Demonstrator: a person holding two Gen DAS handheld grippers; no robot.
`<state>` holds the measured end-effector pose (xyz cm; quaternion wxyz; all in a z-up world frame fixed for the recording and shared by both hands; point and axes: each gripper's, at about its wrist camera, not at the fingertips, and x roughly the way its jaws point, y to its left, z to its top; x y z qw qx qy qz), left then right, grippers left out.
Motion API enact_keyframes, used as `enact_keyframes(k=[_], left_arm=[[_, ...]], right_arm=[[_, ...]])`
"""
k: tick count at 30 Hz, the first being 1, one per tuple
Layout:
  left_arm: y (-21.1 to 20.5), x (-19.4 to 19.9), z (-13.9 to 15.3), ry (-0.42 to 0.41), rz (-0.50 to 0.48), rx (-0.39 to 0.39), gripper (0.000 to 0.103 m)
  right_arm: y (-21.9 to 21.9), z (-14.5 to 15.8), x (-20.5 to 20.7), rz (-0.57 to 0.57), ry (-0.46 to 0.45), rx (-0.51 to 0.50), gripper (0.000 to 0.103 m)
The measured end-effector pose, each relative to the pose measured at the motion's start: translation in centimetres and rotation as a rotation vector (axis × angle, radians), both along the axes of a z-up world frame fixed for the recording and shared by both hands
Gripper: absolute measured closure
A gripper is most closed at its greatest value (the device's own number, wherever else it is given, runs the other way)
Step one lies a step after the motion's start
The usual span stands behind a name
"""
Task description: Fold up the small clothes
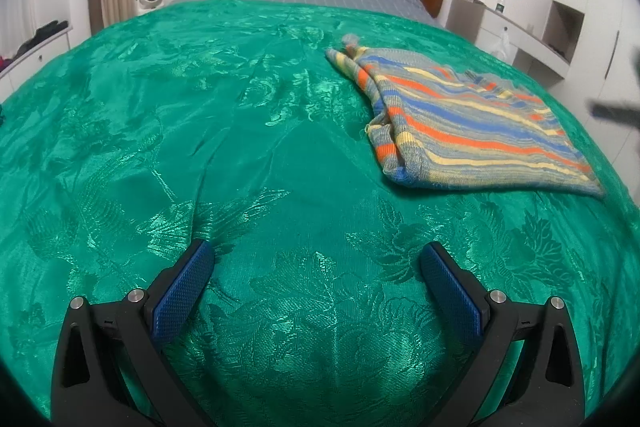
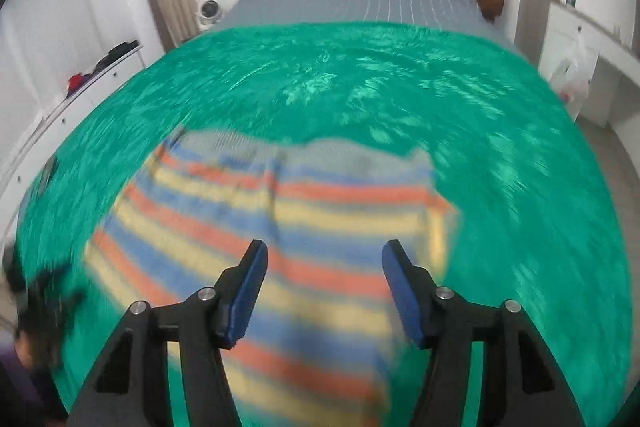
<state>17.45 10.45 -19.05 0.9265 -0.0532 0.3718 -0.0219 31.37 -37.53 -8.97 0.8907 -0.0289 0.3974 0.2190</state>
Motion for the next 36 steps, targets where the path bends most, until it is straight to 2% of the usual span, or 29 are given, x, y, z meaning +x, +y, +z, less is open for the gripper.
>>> enact_keyframes(k=[2, 5, 7, 9, 17, 20, 23, 25, 28, 31, 33, 36], left_arm=[[0.0, 0.0, 0.0, 0.000, 0.000, 0.000, 0.001], [-0.1, 0.0, 0.0, 0.001, 0.001, 0.004, 0.001], [-0.1, 0.0, 0.0, 0.002, 0.003, 0.008, 0.001], [-0.1, -0.1, 0.0, 0.003, 0.004, 0.011, 0.001], [-0.1, 0.0, -0.1, 0.004, 0.005, 0.013, 0.000], [-0.1, 0.0, -0.1, 0.005, 0.005, 0.014, 0.000], [-0.2, 0.0, 0.0, 0.012, 0.010, 0.022, 0.000], [-0.4, -0.2, 0.1, 0.029, 0.026, 0.053, 0.000], [-1.9, -0.6, 1.3, 0.075, 0.038, 0.127, 0.002], [-6.2, -1.9, 4.6, -0.018, -0.097, 0.128, 0.002], [-11.2, -2.1, 6.7, -0.083, -0.238, 0.179, 0.002], [-18.6, -1.2, 8.1, -0.119, -0.440, 0.207, 0.002]], right_arm=[[-2.9, -0.3, -4.5, -0.001, -0.029, -0.012, 0.043], [-6.7, -1.3, -9.7, -0.029, -0.042, -0.007, 0.035], [-8.3, -1.9, -12.0, -0.054, -0.056, -0.012, 0.028], [-10.0, -3.1, -13.8, -0.100, -0.056, -0.008, 0.027], [-13.8, -9.0, -14.3, -0.353, -0.002, 0.084, 0.027], [-13.9, -9.8, -14.1, -0.352, -0.008, 0.099, 0.023], [-13.4, -9.9, -13.9, -0.323, 0.002, 0.086, 0.014], [-13.2, -10.0, -13.7, -0.303, 0.010, 0.091, 0.009], [-13.4, -10.1, -13.5, -0.292, 0.018, 0.117, 0.008], [-14.0, -9.5, -14.0, -0.292, 0.029, 0.162, 0.009], [-14.3, -8.9, -14.6, -0.277, 0.037, 0.201, 0.009], [-14.6, -7.8, -15.5, -0.244, 0.037, 0.239, 0.009]])
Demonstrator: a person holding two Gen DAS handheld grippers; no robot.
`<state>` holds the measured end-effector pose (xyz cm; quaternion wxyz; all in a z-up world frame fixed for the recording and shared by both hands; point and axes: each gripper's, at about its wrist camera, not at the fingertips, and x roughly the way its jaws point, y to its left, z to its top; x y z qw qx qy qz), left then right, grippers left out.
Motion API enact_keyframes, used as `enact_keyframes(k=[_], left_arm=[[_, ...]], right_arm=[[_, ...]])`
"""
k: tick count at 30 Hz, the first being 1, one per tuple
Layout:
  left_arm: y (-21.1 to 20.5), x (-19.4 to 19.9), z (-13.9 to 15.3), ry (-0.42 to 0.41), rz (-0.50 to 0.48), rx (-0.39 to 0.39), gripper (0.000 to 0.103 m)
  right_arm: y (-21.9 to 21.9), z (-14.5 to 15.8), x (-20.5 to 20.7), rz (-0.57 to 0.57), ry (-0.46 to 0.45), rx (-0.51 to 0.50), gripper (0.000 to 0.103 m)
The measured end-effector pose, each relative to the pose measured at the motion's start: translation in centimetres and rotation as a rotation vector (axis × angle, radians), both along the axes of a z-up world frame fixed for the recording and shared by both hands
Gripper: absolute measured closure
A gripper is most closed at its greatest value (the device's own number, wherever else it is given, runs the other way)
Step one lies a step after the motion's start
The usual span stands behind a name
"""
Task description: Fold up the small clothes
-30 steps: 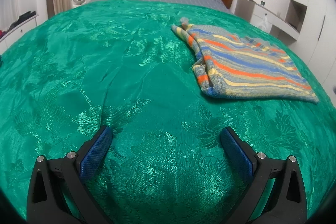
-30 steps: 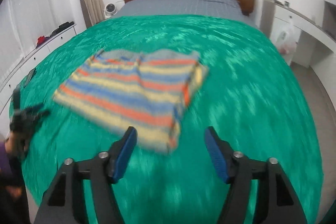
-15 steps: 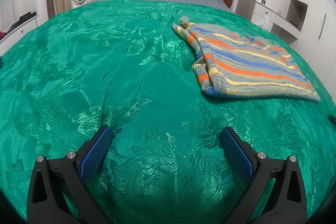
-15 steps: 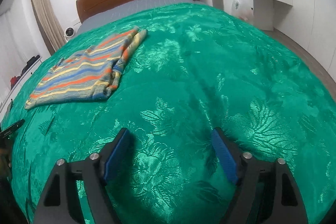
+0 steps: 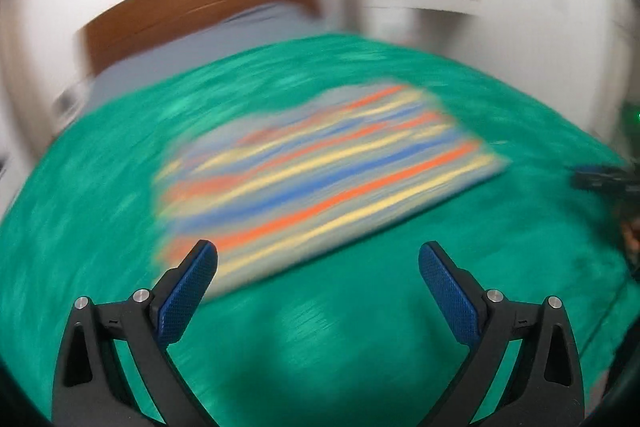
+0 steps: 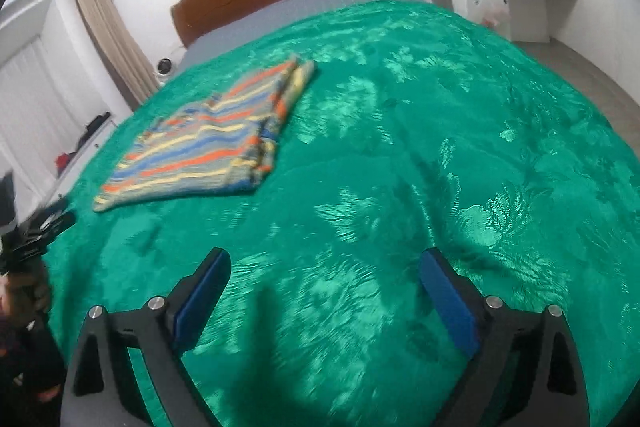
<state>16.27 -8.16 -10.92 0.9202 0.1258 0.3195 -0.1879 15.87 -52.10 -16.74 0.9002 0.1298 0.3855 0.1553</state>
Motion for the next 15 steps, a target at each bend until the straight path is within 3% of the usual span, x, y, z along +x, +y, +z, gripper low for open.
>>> enact_keyframes(k=[2, 4, 7, 10, 11, 12, 15], left_arm=[[-6.5, 1.7, -0.6, 0.051, -0.152, 0.029, 0.002], [-11.3, 3.2, -2.1, 0.086, -0.220, 0.080, 0.003], [-17.0, 6.3, -5.0, 0.142, -0.188, 0.140, 0.010], [-19.4, 7.1, -6.7, 0.157, -0.188, 0.143, 0.040], [-19.6, 6.7, -6.9, 0.142, -0.198, 0.141, 0.065], [-19.8, 6.1, -7.0, 0.116, -0.212, 0.147, 0.080], [-19.6, 5.2, -6.9, 0.081, -0.238, 0.143, 0.088]], right_arm=[[-0.2, 0.8, -0.2, 0.021, -0.003, 0.006, 0.009], [-0.7, 1.6, 0.1, 0.034, -0.007, 0.014, 0.009], [-1.8, 2.8, 1.9, 0.049, 0.006, 0.043, 0.009], [-2.6, 3.7, 6.2, 0.086, 0.045, 0.087, 0.013], [-2.6, 3.8, 8.3, 0.110, 0.066, 0.106, 0.015], [-2.3, 3.8, 10.0, 0.131, 0.082, 0.125, 0.017], [-0.5, 3.1, 17.1, 0.204, 0.167, 0.226, 0.022]])
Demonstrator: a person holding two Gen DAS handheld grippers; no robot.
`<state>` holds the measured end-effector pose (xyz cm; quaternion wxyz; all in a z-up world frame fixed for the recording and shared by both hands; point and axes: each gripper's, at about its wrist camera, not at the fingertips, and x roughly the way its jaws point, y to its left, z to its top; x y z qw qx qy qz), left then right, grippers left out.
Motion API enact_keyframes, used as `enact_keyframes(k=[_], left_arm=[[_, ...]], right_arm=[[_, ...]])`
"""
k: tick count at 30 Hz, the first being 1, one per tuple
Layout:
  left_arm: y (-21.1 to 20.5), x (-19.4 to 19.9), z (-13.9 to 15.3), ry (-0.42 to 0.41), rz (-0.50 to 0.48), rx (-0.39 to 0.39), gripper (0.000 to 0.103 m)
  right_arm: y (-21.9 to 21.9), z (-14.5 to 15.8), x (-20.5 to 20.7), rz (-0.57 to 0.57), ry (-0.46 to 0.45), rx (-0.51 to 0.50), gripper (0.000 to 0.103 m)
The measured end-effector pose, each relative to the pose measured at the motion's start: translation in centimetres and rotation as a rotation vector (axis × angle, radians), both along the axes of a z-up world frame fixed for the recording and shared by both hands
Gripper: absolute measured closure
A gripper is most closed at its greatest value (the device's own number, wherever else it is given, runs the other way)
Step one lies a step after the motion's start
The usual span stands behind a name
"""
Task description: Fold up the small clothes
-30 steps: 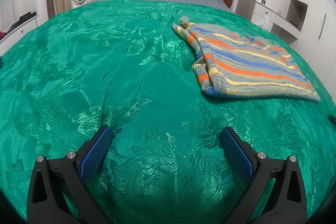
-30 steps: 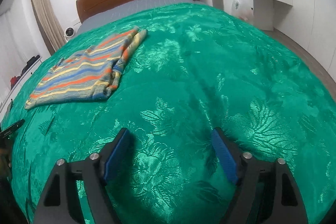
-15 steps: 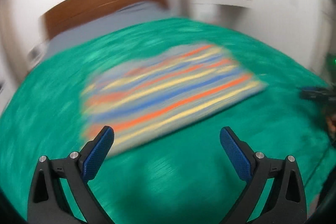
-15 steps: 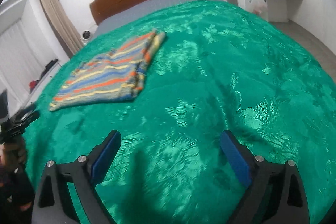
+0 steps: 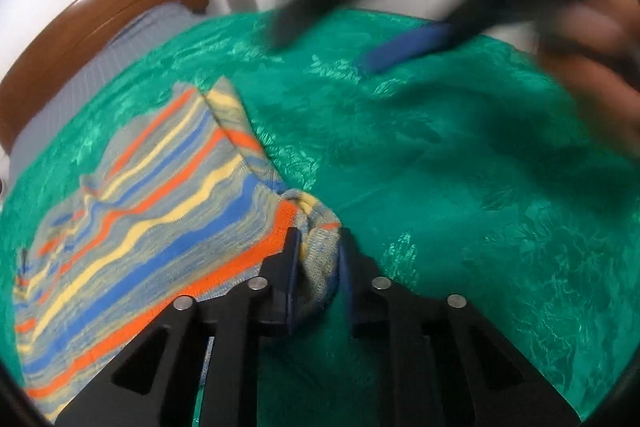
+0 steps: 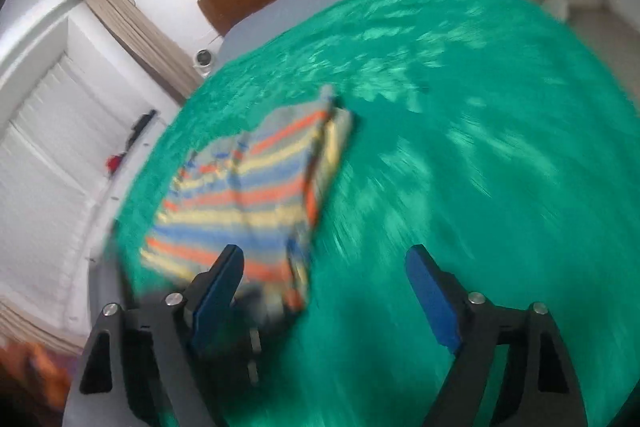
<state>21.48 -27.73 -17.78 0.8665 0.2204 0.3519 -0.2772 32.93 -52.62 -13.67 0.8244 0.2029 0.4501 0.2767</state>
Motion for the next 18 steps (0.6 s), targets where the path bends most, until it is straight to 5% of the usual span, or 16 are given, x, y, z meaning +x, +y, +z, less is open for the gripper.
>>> enact_keyframes(k=[5, 6, 7, 14, 18], left_arm=[[2.0, 0.0, 0.9, 0.040, 0.011, -0.104, 0.091], [2.1, 0.3, 1.1, 0.042, 0.014, -0.124, 0.091], [2.9, 0.2, 1.5, 0.041, 0.024, -0.151, 0.091], [14.8, -1.5, 6.7, 0.032, 0.208, -0.438, 0.092], [22.7, -2.8, 7.9, 0.033, 0.354, -0.538, 0.092]], right_arm=[[5.5, -3.9, 10.1, 0.064, 0.204, 0.107, 0.037], [6.6, -4.3, 11.0, 0.062, 0.208, 0.110, 0.056], [7.5, -4.4, 11.4, 0.055, 0.197, 0.086, 0.087], [12.7, 3.3, 9.0, 0.097, 0.018, 0.002, 0.091], [20.7, 6.4, 9.1, 0.208, -0.034, -0.033, 0.091]])
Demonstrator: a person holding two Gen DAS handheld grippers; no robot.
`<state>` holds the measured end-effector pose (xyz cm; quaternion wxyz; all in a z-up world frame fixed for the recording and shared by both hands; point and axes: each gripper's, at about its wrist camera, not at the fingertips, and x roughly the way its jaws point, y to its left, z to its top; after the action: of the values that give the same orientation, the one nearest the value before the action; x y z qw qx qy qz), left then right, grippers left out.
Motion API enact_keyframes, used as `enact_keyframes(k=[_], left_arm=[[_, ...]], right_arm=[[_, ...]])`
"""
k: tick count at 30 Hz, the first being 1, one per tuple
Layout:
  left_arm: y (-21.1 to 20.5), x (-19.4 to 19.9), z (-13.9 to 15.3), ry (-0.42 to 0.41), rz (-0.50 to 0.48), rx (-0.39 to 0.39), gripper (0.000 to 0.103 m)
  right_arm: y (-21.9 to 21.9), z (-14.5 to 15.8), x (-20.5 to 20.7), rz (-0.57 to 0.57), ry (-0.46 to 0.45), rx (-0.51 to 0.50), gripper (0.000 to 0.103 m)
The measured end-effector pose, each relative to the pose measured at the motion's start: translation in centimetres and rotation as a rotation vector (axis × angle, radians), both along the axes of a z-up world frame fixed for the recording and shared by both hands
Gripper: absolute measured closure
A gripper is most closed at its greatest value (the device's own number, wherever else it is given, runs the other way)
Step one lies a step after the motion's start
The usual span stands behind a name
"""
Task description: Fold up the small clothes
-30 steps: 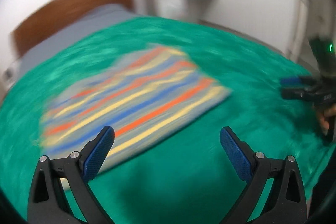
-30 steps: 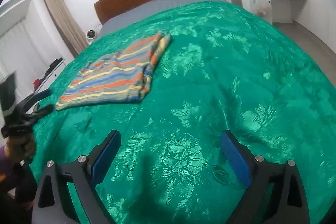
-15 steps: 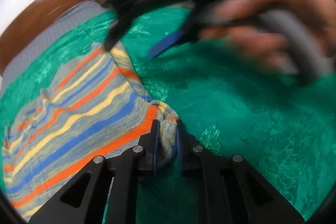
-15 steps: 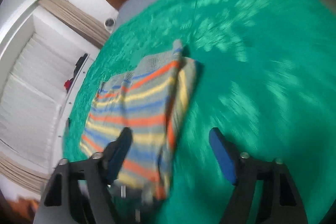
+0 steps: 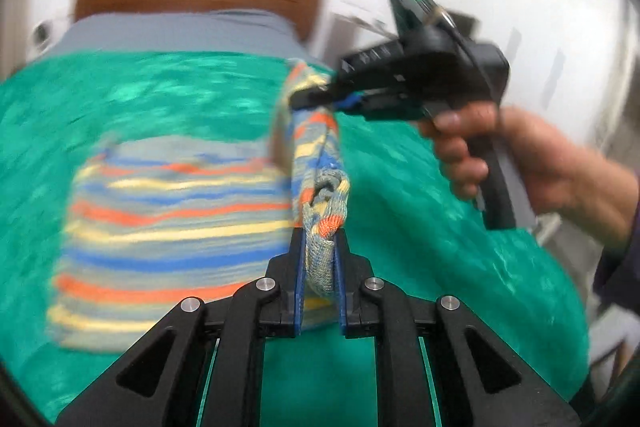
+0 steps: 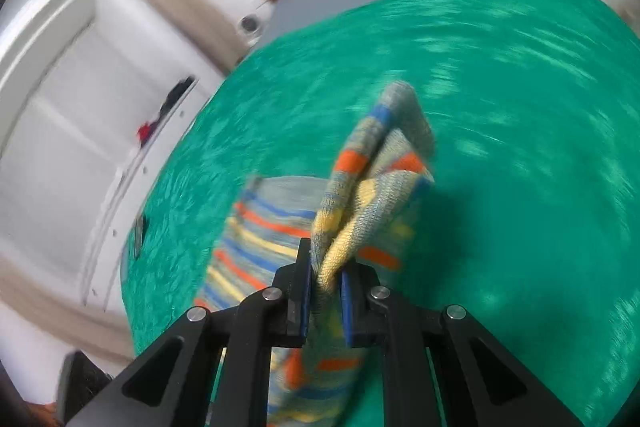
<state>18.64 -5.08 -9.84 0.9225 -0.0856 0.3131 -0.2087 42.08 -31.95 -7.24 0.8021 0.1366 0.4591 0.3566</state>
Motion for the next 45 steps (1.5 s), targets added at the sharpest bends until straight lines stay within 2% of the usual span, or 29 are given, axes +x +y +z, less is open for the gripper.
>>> enact_keyframes(k=[4, 7, 8, 9, 10, 12, 15, 18, 20, 22, 23, 24, 26, 28, 30, 32, 34, 36, 45], left_arm=[[7.7, -0.5, -1.3, 0.067, 0.153, -0.041, 0.092], [11.0, -0.6, -2.6, 0.099, 0.223, -0.047, 0.092], [12.1, -0.6, -3.2, 0.124, 0.249, -0.040, 0.089], [12.5, -0.6, -3.5, 0.143, 0.268, -0.030, 0.080], [13.3, -0.7, -4.0, 0.171, 0.307, -0.005, 0.075], [14.6, -1.1, -4.4, 0.192, 0.334, -0.017, 0.045], [15.3, -1.1, -3.8, 0.164, 0.333, -0.061, 0.023], [14.1, -0.4, -3.2, 0.148, 0.290, -0.064, 0.016], [13.7, 0.8, -3.2, 0.172, 0.276, -0.034, 0.016], [13.1, 2.6, -4.6, 0.248, 0.313, 0.040, 0.030], [13.3, 3.2, -5.3, 0.287, 0.330, 0.056, 0.051], [13.8, 3.9, -7.1, 0.371, 0.347, 0.044, 0.058], [14.9, 3.6, -7.7, 0.381, 0.359, -0.031, 0.058], [15.0, 2.9, -6.6, 0.395, 0.372, -0.015, 0.050], [15.0, 1.6, -5.0, 0.361, 0.400, 0.034, 0.023], [14.8, -0.1, -2.9, 0.285, 0.421, 0.096, 0.012], [14.5, -1.6, -1.1, 0.235, 0.421, 0.144, 0.011], [14.4, -2.1, -0.5, 0.221, 0.425, 0.174, 0.011], [13.4, -3.0, 0.7, 0.179, 0.416, 0.243, 0.011]], right_arm=[[9.2, -0.4, 0.3, 0.097, -0.002, -0.028, 0.091], [15.3, -1.8, 0.3, 0.135, 0.007, -0.034, 0.090], [17.4, -2.6, 0.3, 0.143, 0.015, -0.029, 0.089], [18.4, -3.3, 0.3, 0.150, 0.032, -0.012, 0.083], [19.3, -4.0, 0.2, 0.153, 0.058, 0.009, 0.072], [20.2, -4.9, -0.1, 0.135, 0.096, 0.050, 0.062], [18.7, -4.2, -1.5, 0.121, 0.064, 0.083, 0.062], [15.7, -2.7, -4.1, 0.129, -0.049, -0.023, 0.062], [13.6, -1.8, -7.0, 0.154, -0.146, -0.114, 0.062], [11.8, -1.6, -9.4, 0.178, -0.185, -0.131, 0.061], [10.8, -1.9, -10.7, 0.186, -0.190, -0.119, 0.059], [9.9, -2.7, -11.9, 0.190, -0.178, -0.107, 0.055], [9.2, -6.4, -13.2, 0.198, -0.082, -0.142, 0.054], [9.2, -9.7, -14.1, 0.178, -0.018, -0.236, 0.054], [8.4, -9.0, -15.6, 0.123, -0.087, -0.244, 0.053], [7.4, -8.1, -17.0, 0.071, -0.093, -0.242, 0.046], [6.0, -7.1, -19.0, 0.023, -0.121, -0.203, 0.036], [4.9, -6.4, -20.7, -0.012, -0.155, -0.213, 0.034], [2.0, -5.9, -24.9, -0.089, -0.135, -0.224, 0.033]])
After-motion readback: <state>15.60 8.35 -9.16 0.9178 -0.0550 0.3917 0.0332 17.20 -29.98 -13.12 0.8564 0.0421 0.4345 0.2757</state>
